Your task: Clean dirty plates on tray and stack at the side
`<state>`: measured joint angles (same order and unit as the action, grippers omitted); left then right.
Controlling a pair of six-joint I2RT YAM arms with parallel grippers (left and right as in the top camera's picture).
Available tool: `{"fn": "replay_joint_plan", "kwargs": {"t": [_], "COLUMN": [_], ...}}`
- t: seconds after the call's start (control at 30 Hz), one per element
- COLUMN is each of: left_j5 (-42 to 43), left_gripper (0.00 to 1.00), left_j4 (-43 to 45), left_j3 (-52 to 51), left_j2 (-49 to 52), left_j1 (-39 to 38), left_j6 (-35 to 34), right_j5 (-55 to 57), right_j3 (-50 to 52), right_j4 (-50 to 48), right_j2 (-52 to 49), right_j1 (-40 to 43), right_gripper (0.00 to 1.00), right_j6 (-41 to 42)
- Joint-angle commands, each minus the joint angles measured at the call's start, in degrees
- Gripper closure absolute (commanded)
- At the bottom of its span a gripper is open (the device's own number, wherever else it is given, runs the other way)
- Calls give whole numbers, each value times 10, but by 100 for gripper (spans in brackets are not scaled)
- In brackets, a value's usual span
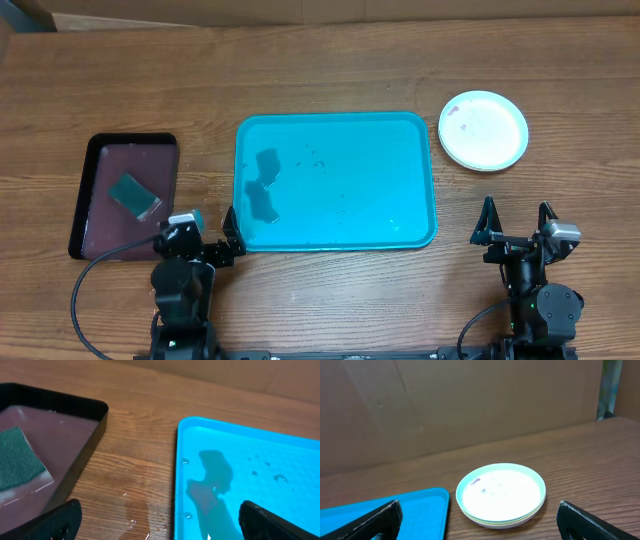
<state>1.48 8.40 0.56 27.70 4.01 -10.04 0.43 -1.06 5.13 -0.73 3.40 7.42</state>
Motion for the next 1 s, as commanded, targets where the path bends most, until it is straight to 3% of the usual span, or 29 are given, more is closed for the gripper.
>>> {"fn": "replay_joint_plan", "kwargs": {"t": [0.0, 0.17, 0.5, 0.73, 0.97], "left_j5": [-5, -13, -8, -8, -9], "left_gripper": [0, 0, 0, 0, 0], "left_j4": [-10, -137, -129, -130, -130], "left_j3": [-3, -2, -2, -2, -2], "left_j2": [-37, -127, -276, -275, -275], "left_j1": [2, 2, 0, -5, -30], "left_j6": [11, 14, 28, 29, 143], "right_j5": [3, 3, 3, 3, 3], "right_j3": [6, 6, 6, 6, 6], "right_j4": [-3, -3, -3, -3, -3], "right_j2": [6, 6, 6, 6, 6], "right_j1": [3, 3, 3, 3, 3], "right_gripper": [0, 0, 0, 0, 0], "right_j6": [-4, -4, -4, -4, -4]}}
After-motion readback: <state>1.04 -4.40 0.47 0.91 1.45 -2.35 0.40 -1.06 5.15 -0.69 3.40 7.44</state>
